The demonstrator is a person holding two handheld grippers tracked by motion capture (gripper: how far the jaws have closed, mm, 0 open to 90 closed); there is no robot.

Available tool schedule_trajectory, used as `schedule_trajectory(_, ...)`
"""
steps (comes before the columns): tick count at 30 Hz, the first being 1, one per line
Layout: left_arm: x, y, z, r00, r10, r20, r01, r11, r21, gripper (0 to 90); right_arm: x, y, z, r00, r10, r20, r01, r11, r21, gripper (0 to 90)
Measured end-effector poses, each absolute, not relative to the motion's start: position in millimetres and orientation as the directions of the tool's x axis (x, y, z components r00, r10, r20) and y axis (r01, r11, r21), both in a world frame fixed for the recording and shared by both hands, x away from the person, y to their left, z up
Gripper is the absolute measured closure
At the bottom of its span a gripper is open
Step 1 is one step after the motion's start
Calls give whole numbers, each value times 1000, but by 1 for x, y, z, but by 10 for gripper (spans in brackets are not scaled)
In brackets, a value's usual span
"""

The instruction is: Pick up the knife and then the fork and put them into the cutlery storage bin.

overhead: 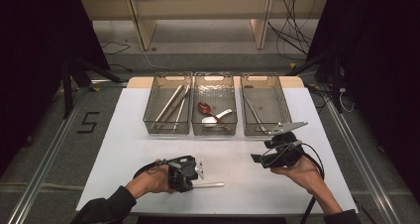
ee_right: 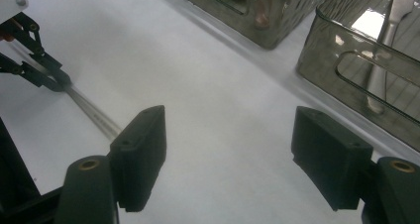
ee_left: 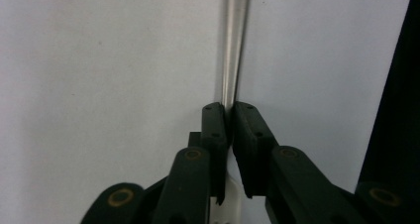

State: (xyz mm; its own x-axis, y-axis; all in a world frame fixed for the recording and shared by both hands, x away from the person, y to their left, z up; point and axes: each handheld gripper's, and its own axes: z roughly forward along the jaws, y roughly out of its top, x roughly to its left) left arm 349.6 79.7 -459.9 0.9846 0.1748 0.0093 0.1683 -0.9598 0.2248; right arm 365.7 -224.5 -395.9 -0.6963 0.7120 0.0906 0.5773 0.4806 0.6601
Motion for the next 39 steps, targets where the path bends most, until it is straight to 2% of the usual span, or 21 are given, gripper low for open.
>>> schedule_trajectory(21,350,85,-447,978,209,-20,207,-941,267,852,364,-221,-396,-712,695,98,567,487,665,310)
schedule_trajectory(30,343,83,-431,982,189,-24,187,-935,300,851,352,-192,-397,-808,582,86,480,569,668,310)
schedule_trajectory(39,335,76,-425,986,162,-32,164,-934,318,850,334,-149,-410,-908,410,83,371,699,611,343)
